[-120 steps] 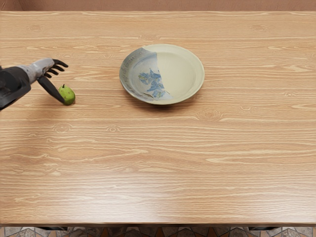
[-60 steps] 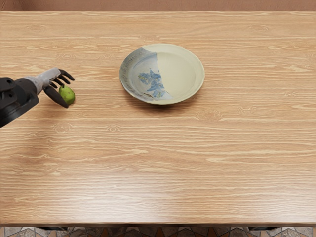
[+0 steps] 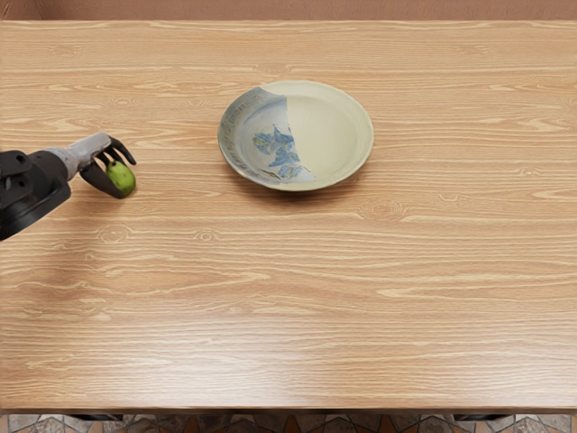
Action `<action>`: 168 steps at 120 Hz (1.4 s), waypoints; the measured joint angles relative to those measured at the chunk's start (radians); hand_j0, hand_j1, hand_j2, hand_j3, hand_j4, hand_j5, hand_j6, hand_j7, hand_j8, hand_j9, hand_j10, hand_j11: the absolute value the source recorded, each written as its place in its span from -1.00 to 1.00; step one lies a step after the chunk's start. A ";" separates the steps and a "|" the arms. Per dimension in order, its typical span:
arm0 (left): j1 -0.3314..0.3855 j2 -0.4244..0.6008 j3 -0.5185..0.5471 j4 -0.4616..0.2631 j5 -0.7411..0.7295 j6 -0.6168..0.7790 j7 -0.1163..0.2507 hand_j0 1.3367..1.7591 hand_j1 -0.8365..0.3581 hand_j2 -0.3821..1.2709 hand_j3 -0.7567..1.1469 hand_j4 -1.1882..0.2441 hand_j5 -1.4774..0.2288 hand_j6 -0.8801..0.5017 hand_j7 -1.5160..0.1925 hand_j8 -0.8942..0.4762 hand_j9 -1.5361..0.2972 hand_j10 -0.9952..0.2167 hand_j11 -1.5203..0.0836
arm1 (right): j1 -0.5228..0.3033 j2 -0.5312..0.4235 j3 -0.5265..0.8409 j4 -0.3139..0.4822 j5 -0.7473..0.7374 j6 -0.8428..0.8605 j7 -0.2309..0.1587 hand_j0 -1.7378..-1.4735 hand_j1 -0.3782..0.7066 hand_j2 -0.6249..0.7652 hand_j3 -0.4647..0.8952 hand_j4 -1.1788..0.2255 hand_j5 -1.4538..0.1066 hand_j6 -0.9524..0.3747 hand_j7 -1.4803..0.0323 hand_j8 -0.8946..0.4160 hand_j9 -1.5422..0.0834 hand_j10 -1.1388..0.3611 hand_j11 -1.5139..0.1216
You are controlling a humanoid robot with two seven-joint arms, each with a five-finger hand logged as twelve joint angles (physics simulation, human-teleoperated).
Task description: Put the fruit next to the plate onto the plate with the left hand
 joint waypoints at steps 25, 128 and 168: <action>-0.001 -0.009 0.002 0.000 0.001 -0.001 0.002 0.50 -0.02 -0.31 -0.20 -0.21 -0.11 -0.42 -0.11 -0.39 -0.17 -0.32 -0.07 | 0.000 0.000 0.000 0.000 0.000 0.000 0.000 -0.40 -0.91 -0.11 -0.32 0.66 0.84 0.41 0.93 0.34 0.87 0.50 0.82; -0.044 -0.019 -0.251 -0.017 -0.022 -0.135 0.001 0.51 -0.09 -0.03 -0.21 -0.23 -0.30 -0.45 -0.22 -0.40 -0.26 -0.43 -0.17 | 0.000 0.000 0.000 0.000 0.000 0.000 0.000 -0.40 -0.91 -0.11 -0.32 0.66 0.84 0.41 0.93 0.34 0.87 0.50 0.82; -0.041 -0.035 -0.410 -0.016 -0.021 -0.216 0.007 0.52 -0.11 -0.04 -0.21 -0.22 -0.32 -0.42 -0.24 -0.37 -0.26 -0.43 -0.17 | 0.000 0.000 0.000 0.000 0.000 0.000 0.000 -0.40 -0.91 -0.11 -0.32 0.66 0.84 0.41 0.93 0.34 0.87 0.50 0.82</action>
